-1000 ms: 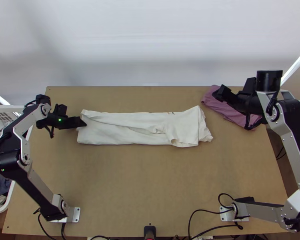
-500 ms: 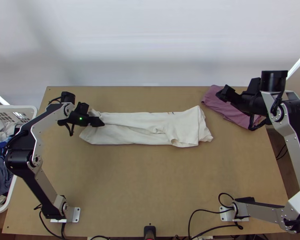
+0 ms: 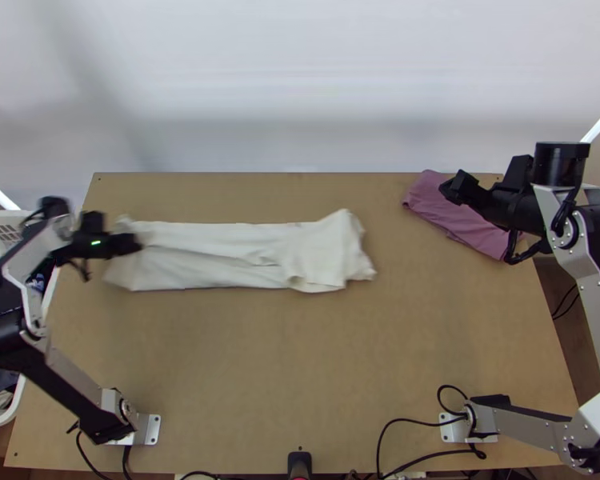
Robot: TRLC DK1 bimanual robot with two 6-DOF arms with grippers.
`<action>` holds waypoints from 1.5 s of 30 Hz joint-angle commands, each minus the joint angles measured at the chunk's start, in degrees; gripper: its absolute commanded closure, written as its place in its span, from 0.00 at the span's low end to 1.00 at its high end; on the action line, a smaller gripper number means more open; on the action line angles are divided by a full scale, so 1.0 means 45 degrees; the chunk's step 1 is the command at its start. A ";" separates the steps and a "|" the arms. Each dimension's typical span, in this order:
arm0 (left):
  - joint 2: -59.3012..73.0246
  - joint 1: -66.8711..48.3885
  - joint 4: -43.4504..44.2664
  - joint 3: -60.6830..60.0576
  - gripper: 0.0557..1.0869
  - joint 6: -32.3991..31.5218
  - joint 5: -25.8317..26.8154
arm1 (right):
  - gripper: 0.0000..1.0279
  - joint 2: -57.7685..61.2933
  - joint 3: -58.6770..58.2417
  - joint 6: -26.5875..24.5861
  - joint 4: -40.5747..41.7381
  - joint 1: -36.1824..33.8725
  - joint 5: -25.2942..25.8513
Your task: Fold the t-shirt
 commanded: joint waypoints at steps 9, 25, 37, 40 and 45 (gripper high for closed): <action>-0.4090 -0.1841 -0.3502 0.1176 0.96 -0.0788 0.0480 | 0.04 -0.0230 -0.0833 -0.0145 0.0281 -0.0094 -0.0006; -0.1239 -0.9478 -0.3482 0.6429 0.96 -0.5749 -0.0184 | 0.04 -0.0210 -0.0794 -0.0145 0.0417 0.0004 -0.0006; 0.2707 -1.2017 -0.3814 0.9633 0.96 -0.6570 -0.0965 | 0.04 -0.0132 -0.0696 -0.0125 0.0554 -0.0055 -0.0006; 0.3527 -1.2466 -0.3990 1.0492 0.96 -0.6706 -0.1180 | 0.04 -0.0093 -0.0775 -0.0125 0.0652 -0.0055 -0.0006; 0.4914 -1.2993 -0.4068 1.2015 0.96 -0.7116 -0.1395 | 0.04 0.0044 -0.0794 -0.0145 0.0710 0.0004 -0.0006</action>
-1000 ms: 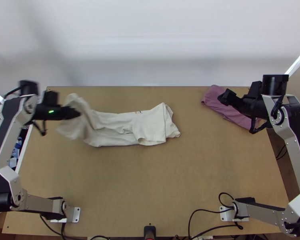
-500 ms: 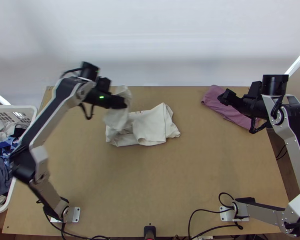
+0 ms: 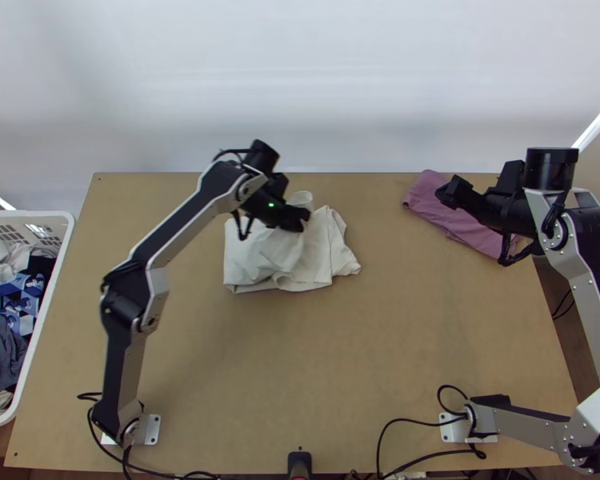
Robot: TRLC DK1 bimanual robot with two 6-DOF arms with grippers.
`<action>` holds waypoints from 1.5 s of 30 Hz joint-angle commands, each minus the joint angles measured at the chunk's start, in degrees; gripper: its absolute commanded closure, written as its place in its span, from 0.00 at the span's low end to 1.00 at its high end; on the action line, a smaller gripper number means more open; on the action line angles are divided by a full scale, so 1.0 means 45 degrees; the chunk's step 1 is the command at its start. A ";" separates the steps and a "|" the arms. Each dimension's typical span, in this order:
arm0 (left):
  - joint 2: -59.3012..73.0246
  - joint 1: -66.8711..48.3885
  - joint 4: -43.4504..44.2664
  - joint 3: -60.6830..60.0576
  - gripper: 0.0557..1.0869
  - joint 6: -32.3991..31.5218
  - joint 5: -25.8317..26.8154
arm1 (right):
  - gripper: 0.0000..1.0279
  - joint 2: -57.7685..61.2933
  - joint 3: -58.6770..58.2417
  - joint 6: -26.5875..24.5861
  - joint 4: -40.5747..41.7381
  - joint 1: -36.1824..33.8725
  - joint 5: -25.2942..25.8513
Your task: Fold the t-shirt
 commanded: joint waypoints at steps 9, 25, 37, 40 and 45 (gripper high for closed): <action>0.1333 -0.0995 0.2634 0.1434 0.04 -0.2640 -0.0040 | 0.04 0.0239 -0.0998 -0.0160 0.0484 0.0409 0.0013; -0.1616 0.2638 0.3416 0.1161 0.04 -0.3812 -0.0099 | 0.04 0.4204 -0.1662 -0.1273 0.1851 0.2987 -0.1862; -0.3745 0.4923 0.2048 0.0555 0.04 -0.2757 -0.0528 | 0.04 0.7212 -0.0861 -0.2308 0.4234 0.3769 -0.0826; -0.3940 0.5138 0.1834 0.0477 0.04 -0.2620 -0.0606 | 0.04 0.7876 -0.0471 -0.2484 0.4449 0.3671 -0.0592; -0.4136 0.5372 0.1541 0.0477 0.04 -0.2386 -0.0958 | 0.04 0.9184 0.0682 -0.2308 0.4449 0.3632 -0.0631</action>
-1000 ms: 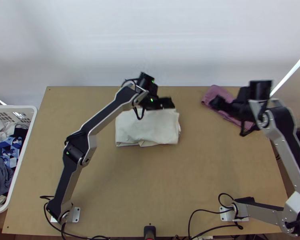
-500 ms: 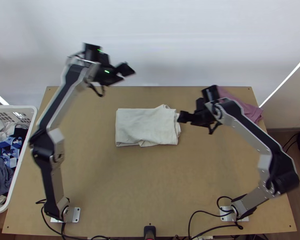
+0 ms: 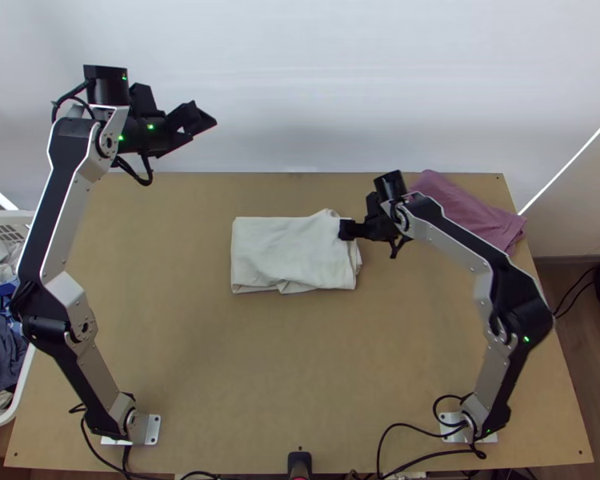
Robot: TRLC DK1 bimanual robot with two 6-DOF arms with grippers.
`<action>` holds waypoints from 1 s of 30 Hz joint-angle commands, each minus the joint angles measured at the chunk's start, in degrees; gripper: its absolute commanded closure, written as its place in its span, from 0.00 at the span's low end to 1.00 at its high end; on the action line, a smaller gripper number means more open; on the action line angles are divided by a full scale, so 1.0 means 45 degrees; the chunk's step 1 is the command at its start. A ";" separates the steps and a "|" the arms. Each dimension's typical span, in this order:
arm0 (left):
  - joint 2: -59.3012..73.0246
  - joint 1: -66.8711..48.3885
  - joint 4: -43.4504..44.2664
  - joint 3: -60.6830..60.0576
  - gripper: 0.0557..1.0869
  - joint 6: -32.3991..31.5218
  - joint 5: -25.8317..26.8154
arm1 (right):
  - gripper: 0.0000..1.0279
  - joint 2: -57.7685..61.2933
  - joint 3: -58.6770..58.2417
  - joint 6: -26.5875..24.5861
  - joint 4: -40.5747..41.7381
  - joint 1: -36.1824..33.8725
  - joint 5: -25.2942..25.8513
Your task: Fold the t-shirt
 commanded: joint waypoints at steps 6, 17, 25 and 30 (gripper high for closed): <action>-0.0610 0.0327 -0.0511 -0.0208 0.04 0.0388 -0.0498 | 0.04 0.2207 0.2312 0.1327 -0.0519 0.0043 -0.1924; -0.1177 0.0893 -0.1253 -0.0227 0.04 0.0525 -0.0713 | 0.04 0.5235 0.5867 0.3398 -0.1632 0.0258 -0.5420; -0.1470 0.1147 -0.1565 -0.0227 0.04 0.0681 -0.0772 | 0.64 0.5840 0.7058 0.3710 -0.2257 0.0551 -0.6396; -0.1548 0.1127 -0.1585 -0.0227 0.04 0.0661 -0.0752 | 0.97 0.5508 0.7136 0.3749 -0.2472 0.0199 -0.6396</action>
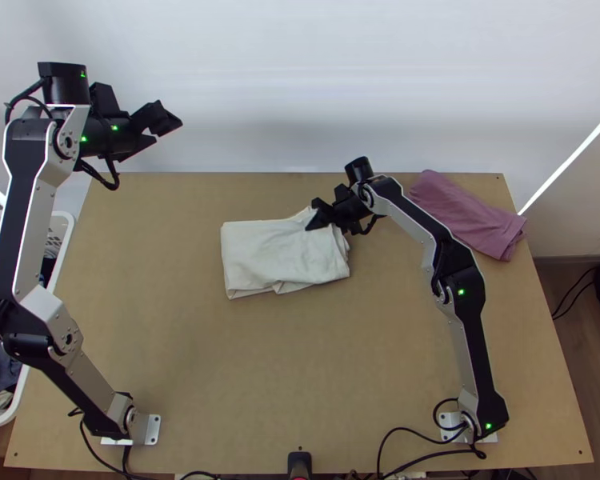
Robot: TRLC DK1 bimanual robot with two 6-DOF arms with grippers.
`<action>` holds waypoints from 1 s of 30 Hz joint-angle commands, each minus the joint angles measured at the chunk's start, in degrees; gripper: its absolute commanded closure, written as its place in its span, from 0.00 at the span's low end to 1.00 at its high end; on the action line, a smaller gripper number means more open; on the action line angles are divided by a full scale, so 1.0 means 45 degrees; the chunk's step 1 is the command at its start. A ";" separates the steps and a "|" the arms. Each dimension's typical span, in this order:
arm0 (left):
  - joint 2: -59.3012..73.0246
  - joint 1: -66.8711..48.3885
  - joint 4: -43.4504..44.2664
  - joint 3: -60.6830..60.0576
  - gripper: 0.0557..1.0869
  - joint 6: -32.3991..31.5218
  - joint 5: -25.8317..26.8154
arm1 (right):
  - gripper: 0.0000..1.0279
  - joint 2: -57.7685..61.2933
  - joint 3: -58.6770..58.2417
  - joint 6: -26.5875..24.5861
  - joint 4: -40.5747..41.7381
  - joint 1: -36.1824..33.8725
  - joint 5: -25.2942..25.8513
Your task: Fold the t-shirt
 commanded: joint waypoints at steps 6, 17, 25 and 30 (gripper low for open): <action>-0.0460 -0.0058 -0.0128 -0.0237 0.04 0.0142 0.0001 | 0.97 -0.1387 0.0322 -0.0027 -0.0799 -0.0385 -0.0330; -0.0558 -0.0097 -0.0128 -0.0237 0.04 0.0142 0.0001 | 0.97 -0.3653 0.1689 0.0735 -0.0799 -0.1928 -0.0369; -0.0597 -0.0097 -0.0128 -0.0315 0.04 0.0200 0.0001 | 0.97 -0.4024 0.2568 0.1223 -0.0662 -0.3706 -0.0506; -0.0616 -0.0097 -0.0147 -0.0335 0.04 0.0220 0.0001 | 0.97 -0.4024 0.2900 0.2004 -0.0037 -0.4975 -0.0858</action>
